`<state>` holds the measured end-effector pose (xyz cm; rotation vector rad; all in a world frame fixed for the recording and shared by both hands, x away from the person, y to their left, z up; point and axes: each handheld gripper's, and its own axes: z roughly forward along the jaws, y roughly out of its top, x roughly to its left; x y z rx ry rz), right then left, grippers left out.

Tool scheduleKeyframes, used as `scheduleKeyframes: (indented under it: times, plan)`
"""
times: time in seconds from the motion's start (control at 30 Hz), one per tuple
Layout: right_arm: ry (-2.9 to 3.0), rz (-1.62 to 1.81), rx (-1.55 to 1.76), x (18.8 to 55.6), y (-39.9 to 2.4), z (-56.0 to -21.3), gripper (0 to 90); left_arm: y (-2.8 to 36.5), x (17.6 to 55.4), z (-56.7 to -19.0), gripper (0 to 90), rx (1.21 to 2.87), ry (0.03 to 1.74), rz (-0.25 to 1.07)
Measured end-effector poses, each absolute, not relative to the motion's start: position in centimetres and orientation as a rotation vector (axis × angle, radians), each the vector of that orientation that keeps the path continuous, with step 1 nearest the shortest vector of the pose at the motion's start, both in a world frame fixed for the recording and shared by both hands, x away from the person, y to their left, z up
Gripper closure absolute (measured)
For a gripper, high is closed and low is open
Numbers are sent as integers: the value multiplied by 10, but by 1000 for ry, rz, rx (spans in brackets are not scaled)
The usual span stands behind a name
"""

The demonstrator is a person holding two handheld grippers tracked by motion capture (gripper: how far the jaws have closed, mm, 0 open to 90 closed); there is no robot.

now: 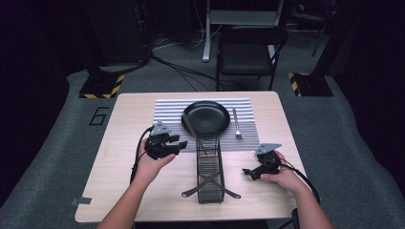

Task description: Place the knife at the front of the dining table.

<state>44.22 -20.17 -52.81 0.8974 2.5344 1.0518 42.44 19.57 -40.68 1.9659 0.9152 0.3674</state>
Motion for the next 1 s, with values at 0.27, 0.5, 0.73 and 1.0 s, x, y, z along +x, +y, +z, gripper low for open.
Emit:
scheduleKeyframes:
  times: [0.27,0.5,0.73,1.0]
  plan:
    - [2534,1052,898,442,-202,-528,0,184,433,-398,568,1967,883,350]
    - [2535,1052,897,442,-202,-528,0,175,441,-402,602,1950,875,307]
    - [2534,1052,897,442,-202,-528,0,165,447,-404,696,1930,834,302]
    - [2534,1052,897,442,-202,-528,0,161,447,-404,770,1938,823,341]
